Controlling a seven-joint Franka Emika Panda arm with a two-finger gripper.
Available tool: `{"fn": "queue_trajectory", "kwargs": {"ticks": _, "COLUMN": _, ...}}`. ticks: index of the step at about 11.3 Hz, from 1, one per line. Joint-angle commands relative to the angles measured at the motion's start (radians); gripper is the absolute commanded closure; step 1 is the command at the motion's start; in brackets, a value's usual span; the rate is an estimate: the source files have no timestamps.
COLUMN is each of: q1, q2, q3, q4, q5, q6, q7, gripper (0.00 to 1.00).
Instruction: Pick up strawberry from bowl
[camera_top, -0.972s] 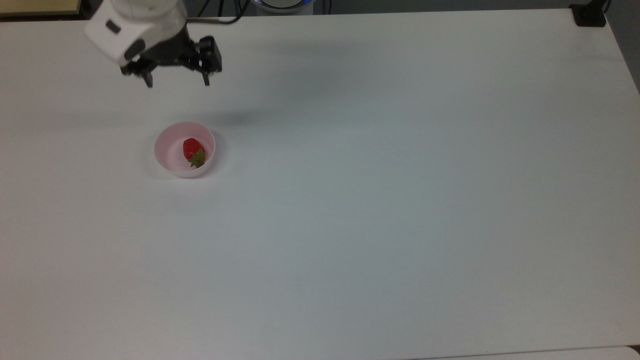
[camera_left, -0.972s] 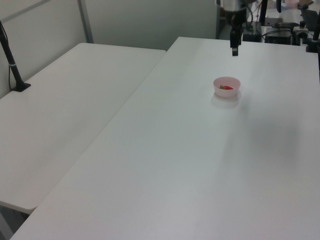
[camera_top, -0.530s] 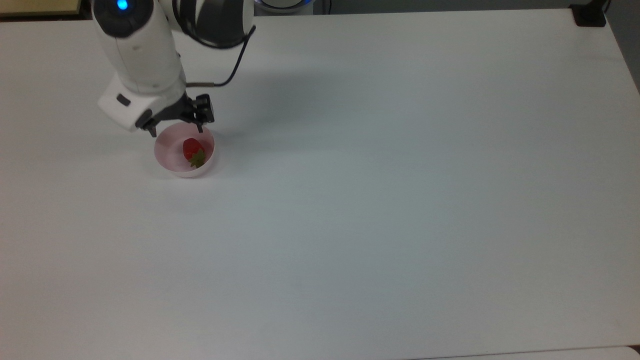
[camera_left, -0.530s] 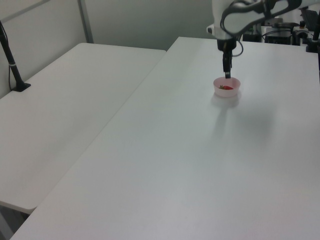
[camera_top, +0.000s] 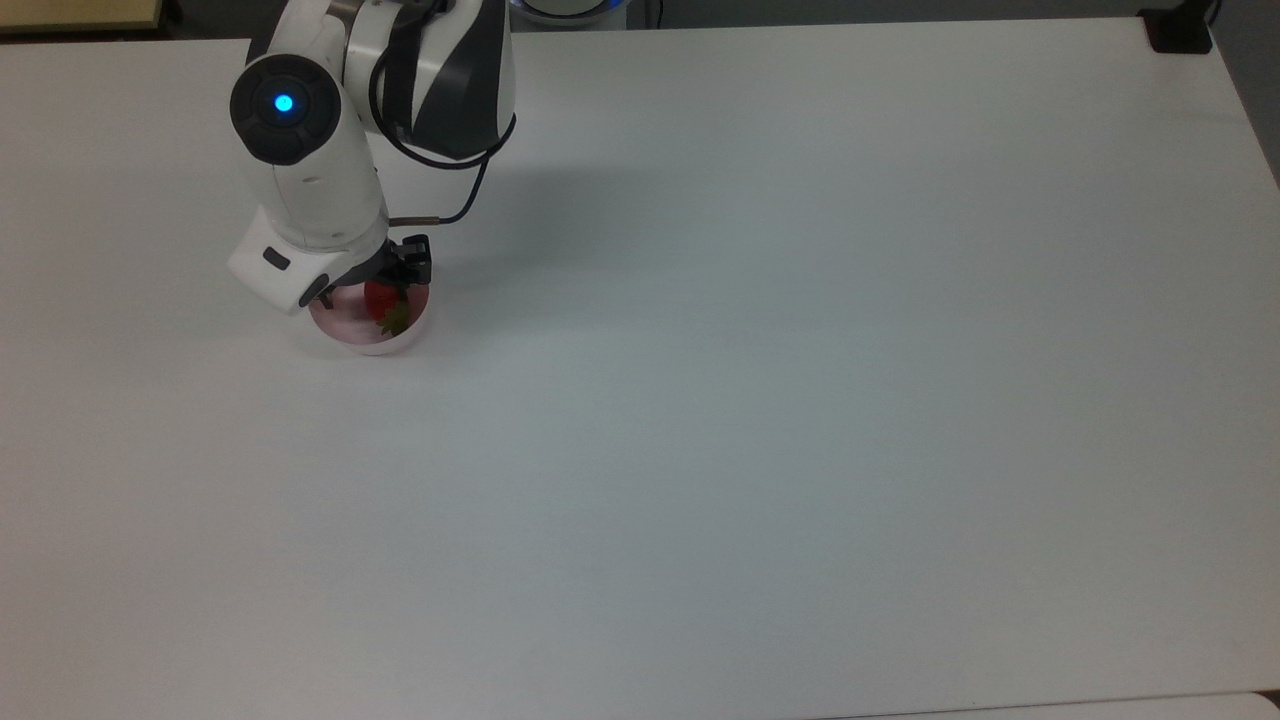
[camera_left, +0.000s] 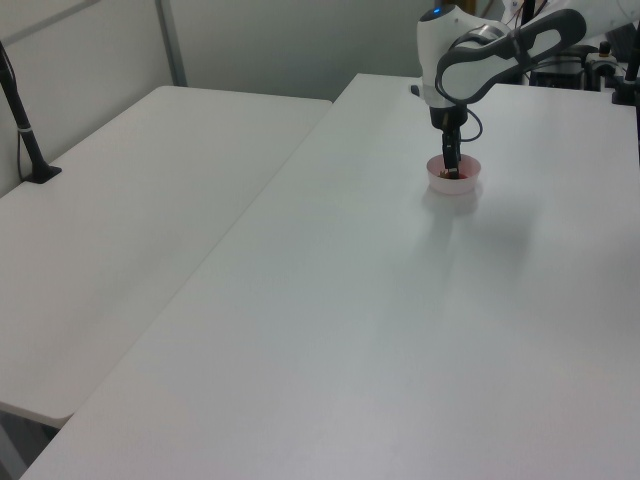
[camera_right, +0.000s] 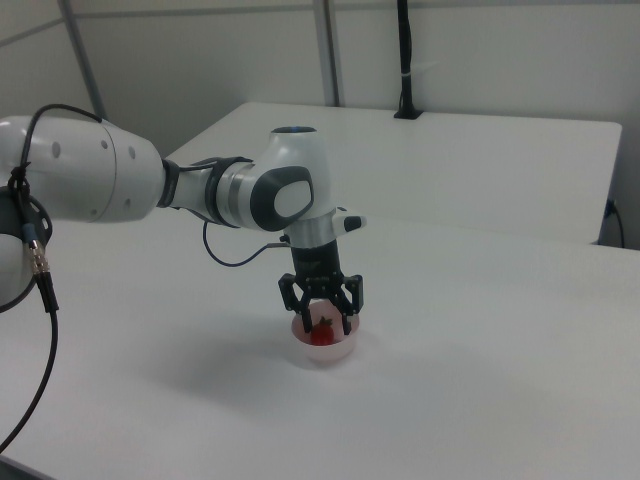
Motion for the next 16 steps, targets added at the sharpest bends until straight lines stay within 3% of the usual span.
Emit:
{"fn": "queue_trajectory", "kwargs": {"ticks": 1, "q1": 0.007, "q2": 0.02, "q3": 0.005, "q4": -0.024, "q5": -0.015, "q6": 0.059, "q7": -0.001, "gripper": 0.33}}
{"fn": "queue_trajectory", "kwargs": {"ticks": 2, "q1": 0.007, "q2": 0.025, "q3": 0.006, "q4": -0.022, "q5": -0.015, "q6": 0.064, "q7": 0.004, "gripper": 0.36}}
{"fn": "queue_trajectory", "kwargs": {"ticks": 4, "q1": 0.004, "q2": 0.007, "q3": 0.006, "q4": -0.018, "q5": -0.01, "q6": 0.049, "q7": 0.004, "gripper": 0.55}}
{"fn": "queue_trajectory", "kwargs": {"ticks": 9, "q1": -0.021, "q2": -0.037, "q3": 0.002, "q4": 0.053, "q5": 0.002, "q6": -0.08, "q7": 0.002, "gripper": 0.56}}
{"fn": "queue_trajectory", "kwargs": {"ticks": 11, "q1": -0.074, "q2": -0.035, "q3": -0.001, "q4": 0.086, "q5": 0.003, "q6": -0.077, "q7": -0.008, "gripper": 0.55}}
{"fn": "queue_trajectory", "kwargs": {"ticks": 13, "q1": -0.134, "q2": -0.018, "q3": -0.003, "q4": 0.091, "q5": -0.003, "q6": -0.063, "q7": -0.054, "gripper": 0.55}}
{"fn": "queue_trajectory", "kwargs": {"ticks": 16, "q1": -0.211, "q2": 0.041, "q3": -0.003, "q4": 0.102, "q5": 0.013, "q6": 0.114, "q7": -0.068, "gripper": 0.55}}
